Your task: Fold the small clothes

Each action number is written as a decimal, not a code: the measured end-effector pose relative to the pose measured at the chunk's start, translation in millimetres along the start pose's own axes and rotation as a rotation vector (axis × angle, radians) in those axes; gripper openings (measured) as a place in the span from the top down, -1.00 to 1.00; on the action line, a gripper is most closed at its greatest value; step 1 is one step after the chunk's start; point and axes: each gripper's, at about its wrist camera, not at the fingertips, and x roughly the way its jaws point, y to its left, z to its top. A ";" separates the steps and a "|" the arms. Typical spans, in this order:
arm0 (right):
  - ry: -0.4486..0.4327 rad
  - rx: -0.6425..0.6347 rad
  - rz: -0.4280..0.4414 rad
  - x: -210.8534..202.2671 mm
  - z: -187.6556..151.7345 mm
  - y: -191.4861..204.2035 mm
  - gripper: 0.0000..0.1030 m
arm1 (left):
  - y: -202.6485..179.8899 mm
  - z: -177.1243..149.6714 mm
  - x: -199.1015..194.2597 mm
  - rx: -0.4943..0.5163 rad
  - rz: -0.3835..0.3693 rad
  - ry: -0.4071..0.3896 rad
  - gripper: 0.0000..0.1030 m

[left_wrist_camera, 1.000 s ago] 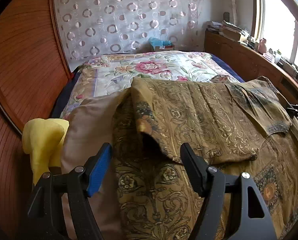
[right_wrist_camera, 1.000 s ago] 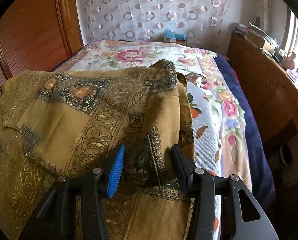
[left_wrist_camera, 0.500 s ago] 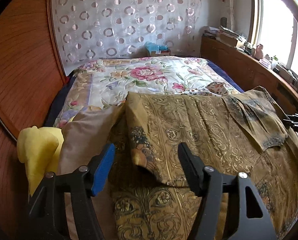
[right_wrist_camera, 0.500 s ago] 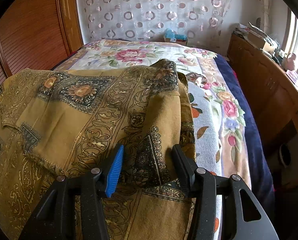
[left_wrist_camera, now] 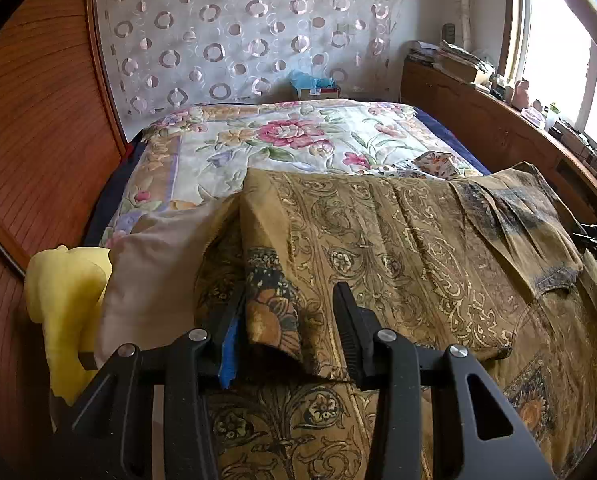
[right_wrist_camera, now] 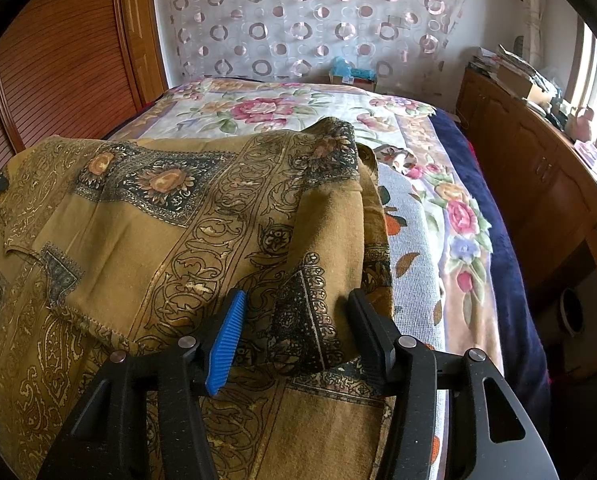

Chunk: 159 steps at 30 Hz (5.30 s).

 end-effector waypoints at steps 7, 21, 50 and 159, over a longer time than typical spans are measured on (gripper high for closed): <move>-0.002 -0.001 0.000 0.6 -0.2 -0.2 -0.09 | -4.8 1.9 -0.1 0.023 0.022 -0.014 0.84; -0.157 0.009 0.046 -46.2 7.3 6.3 0.93 | -27.5 7.0 -71.3 0.022 0.026 -0.179 0.94; -0.185 -0.011 0.068 -159.9 -114.4 5.9 0.93 | -37.7 -135.8 -181.9 -0.093 -0.015 -0.221 0.94; -0.099 -0.035 0.143 -74.7 -92.5 88.3 -0.44 | -124.2 -113.7 -173.0 -0.001 -0.321 -0.273 0.88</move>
